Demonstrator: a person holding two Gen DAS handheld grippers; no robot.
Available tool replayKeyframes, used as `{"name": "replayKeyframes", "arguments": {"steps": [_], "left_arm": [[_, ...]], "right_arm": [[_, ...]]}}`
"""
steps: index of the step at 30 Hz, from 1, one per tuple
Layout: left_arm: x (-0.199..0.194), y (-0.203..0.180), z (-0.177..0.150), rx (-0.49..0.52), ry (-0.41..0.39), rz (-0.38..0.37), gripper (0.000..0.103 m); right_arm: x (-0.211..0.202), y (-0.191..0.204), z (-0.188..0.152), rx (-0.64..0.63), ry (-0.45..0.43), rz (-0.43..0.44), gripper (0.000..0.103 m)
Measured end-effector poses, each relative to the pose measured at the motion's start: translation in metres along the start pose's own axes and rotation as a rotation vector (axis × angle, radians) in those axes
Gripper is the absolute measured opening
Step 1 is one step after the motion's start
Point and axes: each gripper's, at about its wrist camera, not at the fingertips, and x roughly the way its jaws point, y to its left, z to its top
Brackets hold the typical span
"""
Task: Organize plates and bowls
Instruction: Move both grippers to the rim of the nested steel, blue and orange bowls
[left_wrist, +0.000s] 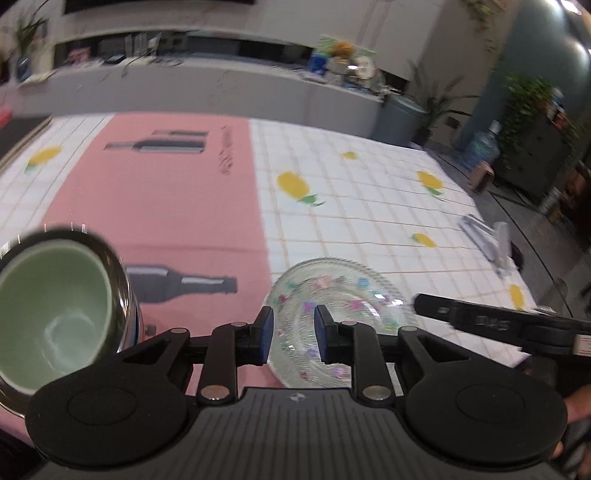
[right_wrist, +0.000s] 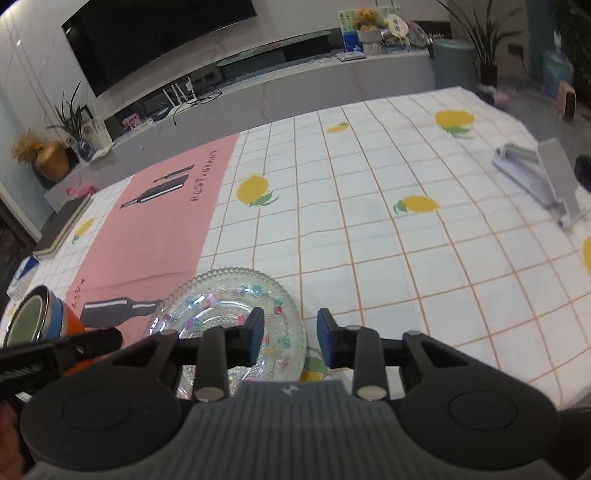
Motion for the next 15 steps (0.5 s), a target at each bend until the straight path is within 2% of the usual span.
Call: {"name": "replayKeyframes", "arguments": {"steps": [2, 4, 6, 10, 12, 15], "left_arm": [[-0.014, -0.001, 0.008, 0.033, 0.0, -0.014, 0.03], [-0.029, 0.004, 0.018, 0.064, -0.005, -0.014, 0.034], [-0.042, 0.014, 0.029, 0.089, 0.002, -0.011, 0.046], [-0.068, 0.051, 0.052, 0.067, -0.002, 0.009, 0.055], [-0.081, 0.073, 0.061, 0.048, -0.014, 0.016, 0.065], [-0.097, 0.107, 0.071, 0.019, -0.033, 0.043, 0.076]], "right_arm": [[-0.005, 0.006, 0.002, -0.004, 0.014, 0.0, 0.045], [-0.011, 0.013, 0.004, 0.001, 0.032, 0.015, 0.05], [-0.015, 0.023, 0.007, 0.004, 0.052, 0.032, 0.058], [-0.02, 0.052, 0.013, -0.017, 0.079, 0.097, 0.065], [-0.022, 0.07, 0.017, -0.03, 0.083, 0.142, 0.069], [-0.021, 0.098, 0.022, -0.058, 0.097, 0.198, 0.08]]}}
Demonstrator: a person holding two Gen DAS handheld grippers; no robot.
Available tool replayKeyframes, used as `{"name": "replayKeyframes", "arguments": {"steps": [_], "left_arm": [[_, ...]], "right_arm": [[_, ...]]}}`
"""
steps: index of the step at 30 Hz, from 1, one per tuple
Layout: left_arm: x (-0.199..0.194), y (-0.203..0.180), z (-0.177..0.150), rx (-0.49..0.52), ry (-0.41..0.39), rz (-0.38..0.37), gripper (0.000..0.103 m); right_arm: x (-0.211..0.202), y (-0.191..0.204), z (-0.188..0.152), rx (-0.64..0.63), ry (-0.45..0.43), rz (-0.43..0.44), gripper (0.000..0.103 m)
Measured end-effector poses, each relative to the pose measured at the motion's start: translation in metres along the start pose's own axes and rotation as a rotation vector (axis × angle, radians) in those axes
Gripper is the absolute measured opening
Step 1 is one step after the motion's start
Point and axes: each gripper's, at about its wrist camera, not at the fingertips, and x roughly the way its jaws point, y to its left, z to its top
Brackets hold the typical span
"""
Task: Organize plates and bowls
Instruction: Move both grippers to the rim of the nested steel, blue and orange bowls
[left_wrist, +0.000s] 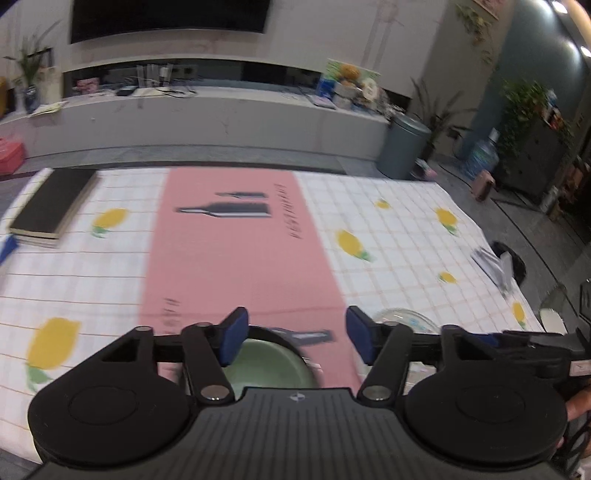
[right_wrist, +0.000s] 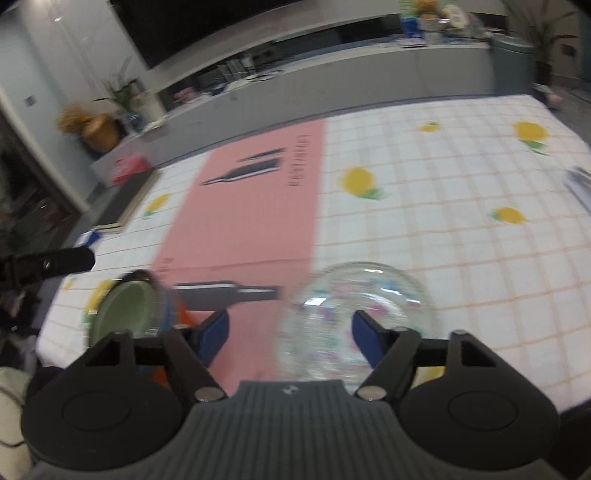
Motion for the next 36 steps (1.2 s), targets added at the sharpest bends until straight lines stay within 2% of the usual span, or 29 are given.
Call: {"name": "replayKeyframes", "arguments": {"steps": [3, 6, 9, 12, 14, 22, 28, 31, 36], "left_arm": [[-0.009, 0.033, 0.001, -0.046, 0.006, 0.048, 0.081], [-0.012, 0.061, -0.005, -0.099, 0.021, 0.066, 0.081], [-0.01, 0.088, -0.016, -0.187, 0.05, 0.034, 0.081], [-0.004, 0.106, -0.031, -0.266, 0.077, -0.02, 0.081], [0.002, 0.113, -0.038, -0.301, 0.095, -0.029, 0.081], [0.011, 0.133, -0.057, -0.39, 0.125, -0.041, 0.081], [0.016, 0.139, -0.063, -0.459, 0.117, -0.044, 0.081], [0.023, 0.139, -0.068, -0.485, 0.123, -0.061, 0.081], [0.037, 0.128, -0.068, -0.494, 0.13, -0.114, 0.081]], "right_arm": [[0.011, 0.029, 0.006, -0.031, 0.033, 0.042, 0.083], [0.024, 0.055, 0.011, -0.042, 0.075, 0.081, 0.085], [0.04, 0.079, 0.012, -0.054, 0.114, 0.102, 0.088], [0.061, 0.096, 0.011, -0.057, 0.175, 0.09, 0.089], [0.075, 0.103, 0.008, -0.05, 0.214, 0.085, 0.089], [0.117, 0.114, -0.002, 0.028, 0.329, 0.057, 0.087], [0.134, 0.113, -0.005, 0.074, 0.351, 0.033, 0.087], [0.138, 0.108, -0.004, 0.103, 0.363, 0.029, 0.08], [0.137, 0.095, -0.001, 0.148, 0.355, 0.032, 0.08]]}}
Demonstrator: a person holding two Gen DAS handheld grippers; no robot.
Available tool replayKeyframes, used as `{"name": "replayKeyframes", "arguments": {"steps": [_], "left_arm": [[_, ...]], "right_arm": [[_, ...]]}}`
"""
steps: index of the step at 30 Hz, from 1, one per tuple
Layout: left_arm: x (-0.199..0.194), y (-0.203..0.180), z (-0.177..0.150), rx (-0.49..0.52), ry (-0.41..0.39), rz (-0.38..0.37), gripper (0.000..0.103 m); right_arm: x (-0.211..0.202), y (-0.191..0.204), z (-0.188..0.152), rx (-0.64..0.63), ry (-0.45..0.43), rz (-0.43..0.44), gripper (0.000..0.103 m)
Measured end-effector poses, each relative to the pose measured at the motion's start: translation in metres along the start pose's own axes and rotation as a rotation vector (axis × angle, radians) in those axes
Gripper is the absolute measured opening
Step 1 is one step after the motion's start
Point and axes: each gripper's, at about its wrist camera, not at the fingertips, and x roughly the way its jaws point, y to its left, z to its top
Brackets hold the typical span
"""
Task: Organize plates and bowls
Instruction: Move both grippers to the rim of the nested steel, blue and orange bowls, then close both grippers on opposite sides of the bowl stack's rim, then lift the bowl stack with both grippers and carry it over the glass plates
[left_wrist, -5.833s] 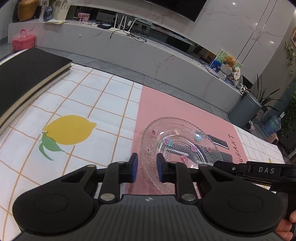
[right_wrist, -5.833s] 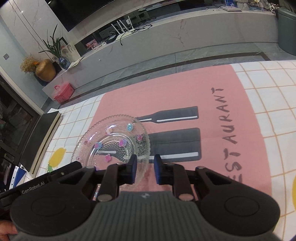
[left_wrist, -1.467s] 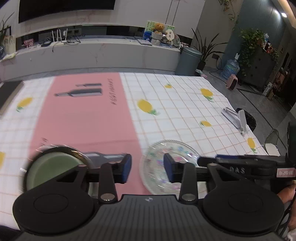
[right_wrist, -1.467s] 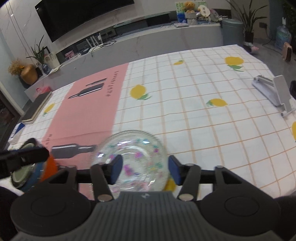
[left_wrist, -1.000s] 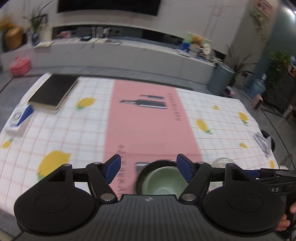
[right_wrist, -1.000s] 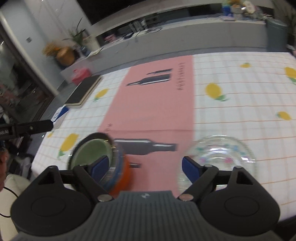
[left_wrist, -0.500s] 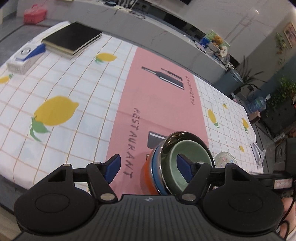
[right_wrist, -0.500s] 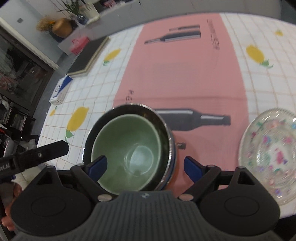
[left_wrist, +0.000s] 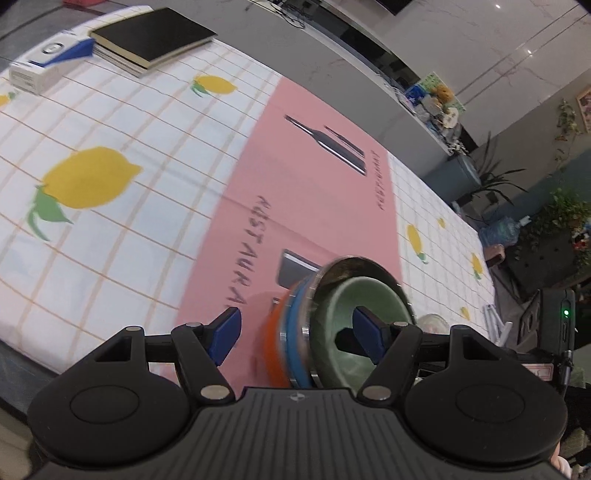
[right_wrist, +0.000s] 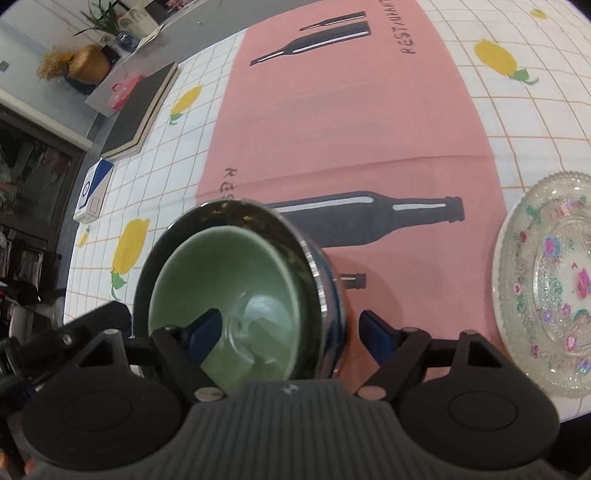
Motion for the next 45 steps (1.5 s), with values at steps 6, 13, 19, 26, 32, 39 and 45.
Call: {"name": "replayKeyframes", "arguments": {"steps": [6, 13, 19, 26, 32, 39, 45], "left_arm": [[0.016, -0.01, -0.003, 0.016, 0.044, 0.001, 0.081], [0.032, -0.009, -0.011, -0.019, 0.097, 0.036, 0.074], [0.038, -0.003, -0.011, -0.084, 0.116, 0.052, 0.063], [0.043, 0.002, -0.013, -0.128, 0.117, 0.065, 0.053], [0.042, -0.005, -0.014, -0.101, 0.106, 0.103, 0.049], [0.041, -0.008, -0.013, -0.095, 0.099, 0.131, 0.046], [0.039, -0.01, -0.014, -0.088, 0.095, 0.143, 0.045]], "right_arm": [[-0.005, -0.011, 0.003, 0.036, -0.01, 0.004, 0.07], [-0.003, -0.018, 0.003, 0.059, 0.005, 0.021, 0.064], [0.002, -0.018, 0.001, 0.067, 0.025, 0.032, 0.059], [0.005, -0.024, -0.001, 0.105, 0.038, 0.071, 0.049], [0.005, -0.027, -0.001, 0.133, 0.036, 0.085, 0.048], [0.002, -0.027, -0.002, 0.129, 0.031, 0.087, 0.044], [0.001, -0.025, -0.002, 0.118, 0.026, 0.086, 0.043]]}}
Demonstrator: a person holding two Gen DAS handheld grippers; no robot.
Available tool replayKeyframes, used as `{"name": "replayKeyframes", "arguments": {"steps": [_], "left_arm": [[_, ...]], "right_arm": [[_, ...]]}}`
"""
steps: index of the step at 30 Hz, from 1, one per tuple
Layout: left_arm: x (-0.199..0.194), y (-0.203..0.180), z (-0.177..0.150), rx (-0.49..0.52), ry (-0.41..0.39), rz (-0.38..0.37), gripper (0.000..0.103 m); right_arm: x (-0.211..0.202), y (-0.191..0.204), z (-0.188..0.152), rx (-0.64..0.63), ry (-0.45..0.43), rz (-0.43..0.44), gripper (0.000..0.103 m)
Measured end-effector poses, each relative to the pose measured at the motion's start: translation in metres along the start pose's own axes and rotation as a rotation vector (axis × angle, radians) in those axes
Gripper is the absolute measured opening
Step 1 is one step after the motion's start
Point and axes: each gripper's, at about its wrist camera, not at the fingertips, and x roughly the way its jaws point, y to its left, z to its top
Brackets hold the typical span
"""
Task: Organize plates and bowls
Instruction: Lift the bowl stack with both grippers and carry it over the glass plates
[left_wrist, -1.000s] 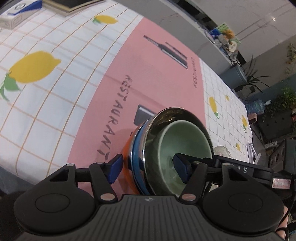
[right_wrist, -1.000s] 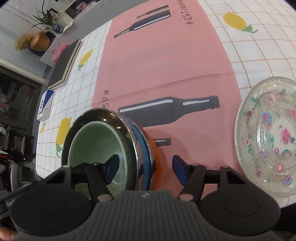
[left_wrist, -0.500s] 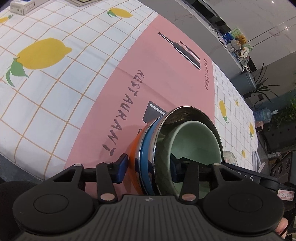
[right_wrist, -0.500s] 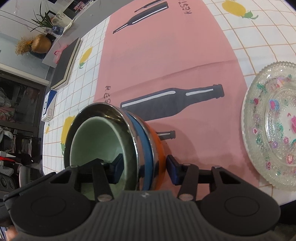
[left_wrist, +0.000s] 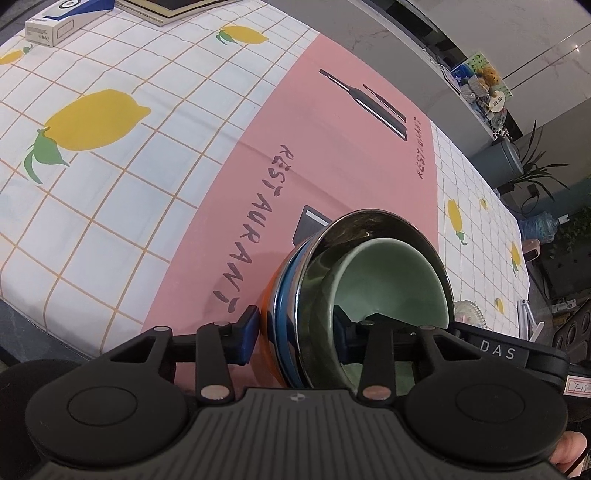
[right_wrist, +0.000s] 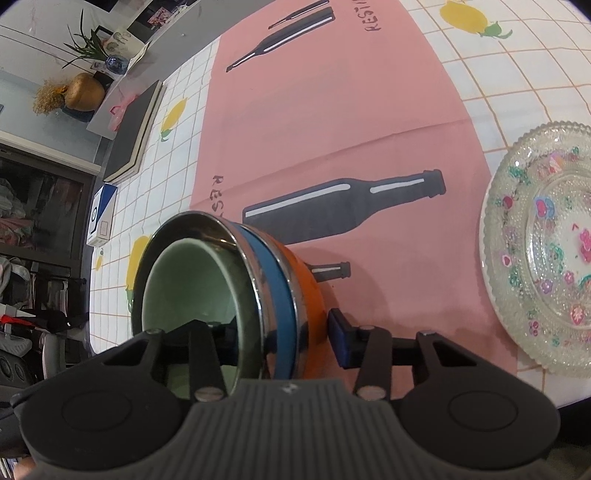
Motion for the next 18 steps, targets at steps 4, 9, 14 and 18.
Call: {"name": "replayKeyframes", "arguments": {"steps": [4, 9, 14, 18], "left_arm": [[-0.003, -0.004, 0.0, 0.008, -0.009, 0.002, 0.045], [-0.007, -0.016, -0.002, 0.021, -0.02, -0.001, 0.045], [-0.007, -0.041, -0.005, 0.053, -0.017, -0.018, 0.045], [-0.002, -0.065, -0.01, 0.086, -0.013, -0.045, 0.045]], "right_arm": [[-0.004, -0.001, 0.0, -0.001, -0.003, 0.01, 0.043], [-0.017, -0.005, 0.0, 0.001, -0.016, 0.017, 0.043], [-0.038, -0.021, 0.001, 0.024, -0.04, 0.02, 0.043], [-0.059, -0.041, 0.003, 0.051, -0.069, 0.016, 0.043]]}}
